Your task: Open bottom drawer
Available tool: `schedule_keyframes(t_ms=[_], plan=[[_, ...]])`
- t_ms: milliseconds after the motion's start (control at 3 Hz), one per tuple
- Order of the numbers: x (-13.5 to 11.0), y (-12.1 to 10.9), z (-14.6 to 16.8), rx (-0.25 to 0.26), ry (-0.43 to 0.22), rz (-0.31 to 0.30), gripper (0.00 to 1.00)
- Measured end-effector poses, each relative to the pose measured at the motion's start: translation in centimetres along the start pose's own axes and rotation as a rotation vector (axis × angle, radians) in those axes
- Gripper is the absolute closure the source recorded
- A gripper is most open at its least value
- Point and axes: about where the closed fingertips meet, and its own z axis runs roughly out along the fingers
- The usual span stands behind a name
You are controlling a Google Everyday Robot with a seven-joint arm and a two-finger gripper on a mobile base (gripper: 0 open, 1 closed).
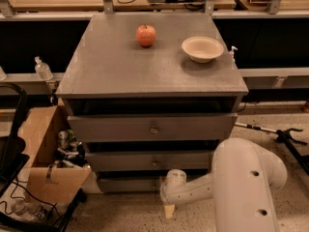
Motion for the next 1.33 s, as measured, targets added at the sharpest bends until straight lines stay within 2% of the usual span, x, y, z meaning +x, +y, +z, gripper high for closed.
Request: schedule_keyframes(t_ms=[333, 667, 1000, 1333], plan=[[0.9, -1.1, 1.4, 0.001, 0.025, -0.006, 0.00], [3.5, -2.9, 3.1, -0.013, 0.081, 0.020, 0.00], [3.8, -3.1, 3.2, -0.015, 0.085, 0.027, 0.00], [3.8, -2.9, 3.3, -0.017, 0.085, 0.027, 0.18]])
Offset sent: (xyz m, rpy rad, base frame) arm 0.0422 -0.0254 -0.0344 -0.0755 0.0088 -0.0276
